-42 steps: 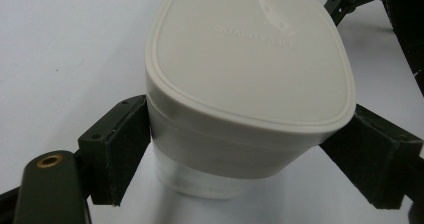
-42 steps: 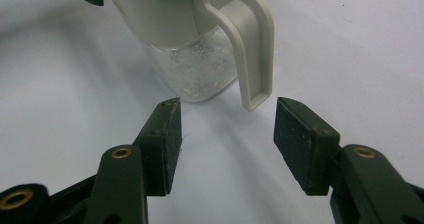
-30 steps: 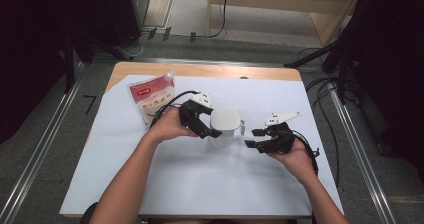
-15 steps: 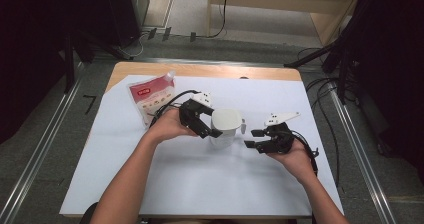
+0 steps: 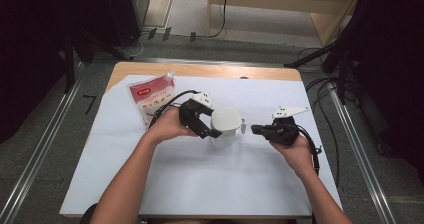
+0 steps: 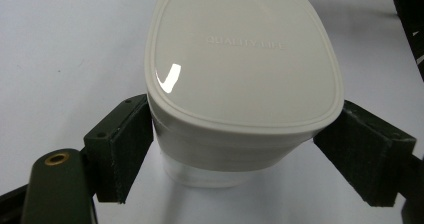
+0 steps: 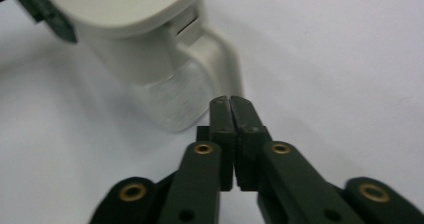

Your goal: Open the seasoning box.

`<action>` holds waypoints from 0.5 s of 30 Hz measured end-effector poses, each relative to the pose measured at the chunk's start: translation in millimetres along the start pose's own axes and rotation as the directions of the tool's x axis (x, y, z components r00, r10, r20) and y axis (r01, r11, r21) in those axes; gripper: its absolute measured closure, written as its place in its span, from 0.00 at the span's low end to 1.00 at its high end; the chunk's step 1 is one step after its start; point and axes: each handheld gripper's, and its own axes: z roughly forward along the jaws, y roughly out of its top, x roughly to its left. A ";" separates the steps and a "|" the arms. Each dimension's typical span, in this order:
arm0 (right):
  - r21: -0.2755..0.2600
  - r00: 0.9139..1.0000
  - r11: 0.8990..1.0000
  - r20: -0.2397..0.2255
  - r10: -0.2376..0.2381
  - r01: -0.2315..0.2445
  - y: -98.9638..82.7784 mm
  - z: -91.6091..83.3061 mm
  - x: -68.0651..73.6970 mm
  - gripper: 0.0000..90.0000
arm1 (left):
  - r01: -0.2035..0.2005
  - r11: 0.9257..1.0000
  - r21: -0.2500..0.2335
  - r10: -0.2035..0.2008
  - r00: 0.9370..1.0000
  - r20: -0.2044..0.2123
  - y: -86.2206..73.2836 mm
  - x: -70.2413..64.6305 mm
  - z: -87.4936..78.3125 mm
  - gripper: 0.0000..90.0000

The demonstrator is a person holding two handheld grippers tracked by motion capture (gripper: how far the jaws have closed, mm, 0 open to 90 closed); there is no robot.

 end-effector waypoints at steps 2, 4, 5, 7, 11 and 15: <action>0.005 1.000 1.000 -0.001 -0.006 0.006 6.3 4.4 -1.5 1.00 | 0.001 1.000 0.001 -0.001 1.000 0.000 0.1 0.0 0.0 0.20; 0.020 1.000 1.000 -0.019 -0.019 0.019 12.2 11.5 -0.5 1.00 | -0.004 1.000 0.004 0.004 1.000 -0.006 0.4 -0.9 0.1 0.20; 0.028 0.999 0.999 -0.024 -0.031 0.032 13.8 14.6 1.2 1.00 | -0.007 1.000 0.005 0.007 1.000 -0.006 0.4 -1.4 0.2 0.20; 0.035 0.998 0.998 -0.001 -0.055 0.055 14.2 17.3 3.1 1.00 | -0.017 1.000 0.010 0.017 1.000 -0.010 0.5 -1.4 -0.1 0.20; 0.038 0.998 0.997 -0.004 -0.066 0.066 15.3 20.7 2.5 1.00 | -0.006 1.000 0.000 0.006 1.000 -0.005 0.1 -1.2 0.5 0.19; 0.047 0.998 0.997 -0.014 -0.063 0.064 16.1 21.9 0.4 1.00 | 0.001 1.000 -0.004 -0.001 1.000 -0.004 0.2 -0.2 0.1 0.19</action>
